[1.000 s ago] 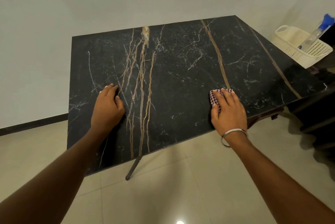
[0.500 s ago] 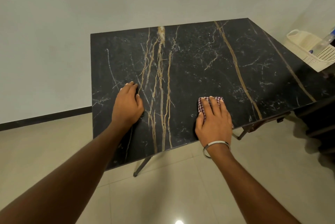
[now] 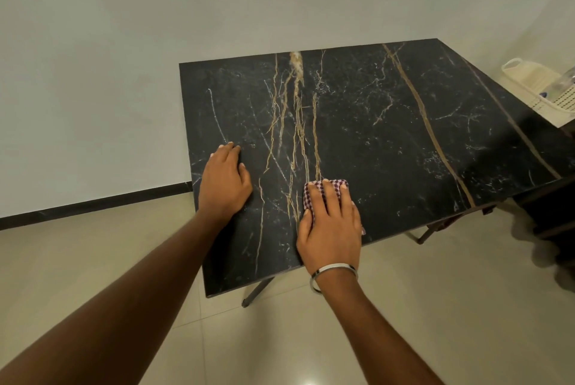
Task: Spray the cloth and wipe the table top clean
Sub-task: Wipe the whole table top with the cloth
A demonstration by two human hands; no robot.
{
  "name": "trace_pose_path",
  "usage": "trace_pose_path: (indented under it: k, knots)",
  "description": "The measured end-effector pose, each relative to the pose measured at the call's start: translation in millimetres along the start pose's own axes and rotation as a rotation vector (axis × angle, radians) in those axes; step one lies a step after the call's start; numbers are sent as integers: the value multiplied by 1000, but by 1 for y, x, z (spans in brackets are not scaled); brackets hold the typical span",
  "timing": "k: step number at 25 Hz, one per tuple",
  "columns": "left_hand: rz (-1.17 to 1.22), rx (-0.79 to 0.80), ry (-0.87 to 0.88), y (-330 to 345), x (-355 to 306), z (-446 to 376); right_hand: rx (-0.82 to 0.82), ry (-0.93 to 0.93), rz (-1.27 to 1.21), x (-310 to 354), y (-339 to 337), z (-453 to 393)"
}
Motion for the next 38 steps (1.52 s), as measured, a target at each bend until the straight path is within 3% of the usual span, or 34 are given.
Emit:
trace_pose_path:
  k: [14, 18, 23, 26, 32, 38]
  knots:
    - [-39, -53, -30, -8, 22, -9, -45, -97, -12, 71, 10, 19]
    - [-33, -44, -32, -10, 21, -7, -14, -202, 1, 53, 5, 9]
    - [-19, -60, -38, -8, 20, -6, -12, -30, 27, 4, -1, -24]
    - [-24, -76, -51, -6, 20, -7, -5, -18, 43, 19, 2, -28]
    - [-20, -89, -46, -9, 21, -6, 7, -206, 24, 51, 3, -31]
    - [-17, -105, -51, -8, 21, -6, 74, -26, 19, -5, -1, -65]
Point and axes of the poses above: each hand's wrist, its own z-axis away from the middle knuckle, its own y-axis out of the palm, x = y × z, the point moved 6 cm from there along -z, towards the middle knuckle, and after that the axes turned 6 degrees about x, right-handed, at the moved point
